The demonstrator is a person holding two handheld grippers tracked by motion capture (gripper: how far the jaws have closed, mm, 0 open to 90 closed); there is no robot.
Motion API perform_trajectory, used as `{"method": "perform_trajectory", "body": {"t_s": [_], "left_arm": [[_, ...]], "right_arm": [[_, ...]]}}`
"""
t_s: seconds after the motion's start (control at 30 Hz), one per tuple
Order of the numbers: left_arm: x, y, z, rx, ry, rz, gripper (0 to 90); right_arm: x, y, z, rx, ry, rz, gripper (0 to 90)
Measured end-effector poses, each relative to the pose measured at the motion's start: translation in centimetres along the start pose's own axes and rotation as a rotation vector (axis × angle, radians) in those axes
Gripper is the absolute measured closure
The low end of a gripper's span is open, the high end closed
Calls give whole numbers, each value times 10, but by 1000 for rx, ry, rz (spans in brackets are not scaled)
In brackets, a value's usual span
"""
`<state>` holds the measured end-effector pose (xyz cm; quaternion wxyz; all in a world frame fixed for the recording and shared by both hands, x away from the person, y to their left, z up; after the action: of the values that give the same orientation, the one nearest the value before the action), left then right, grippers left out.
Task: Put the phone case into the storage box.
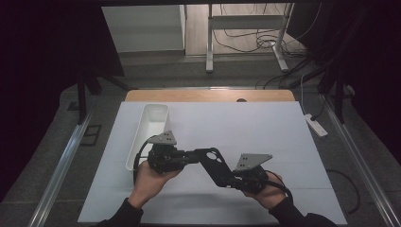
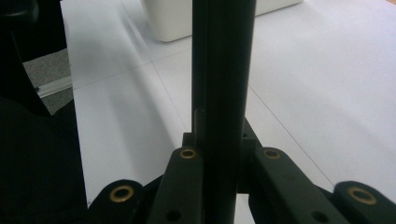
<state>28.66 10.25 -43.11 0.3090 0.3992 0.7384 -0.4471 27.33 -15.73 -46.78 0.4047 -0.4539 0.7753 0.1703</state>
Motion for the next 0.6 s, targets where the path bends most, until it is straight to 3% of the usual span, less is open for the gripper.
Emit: {"method": "perform_trajectory", "body": {"t_s": [0.23,0.33,0.6], "left_arm": [[1,2,-1,50,-11,-24,843],[1,3,-1,57,-15,-41,848],[-1,0,-1,51,-10,-34,851]], "right_arm": [[1,0,1,14,13,-4,859],[1,0,2,13,17,-3,858],[1,0,4,9,20,4,845]]}}
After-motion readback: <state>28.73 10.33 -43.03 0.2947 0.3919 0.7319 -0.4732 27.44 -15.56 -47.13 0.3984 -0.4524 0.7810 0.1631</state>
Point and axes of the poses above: each handheld gripper's, and its own axes: z roughly forward along the jaws, x roughly out of its underside, y roughly to its left, the point moved 2 cm from there along z, roughly forward along the jaws, and after that the axes turned 12 degrees about x, right-handed, at the moved point
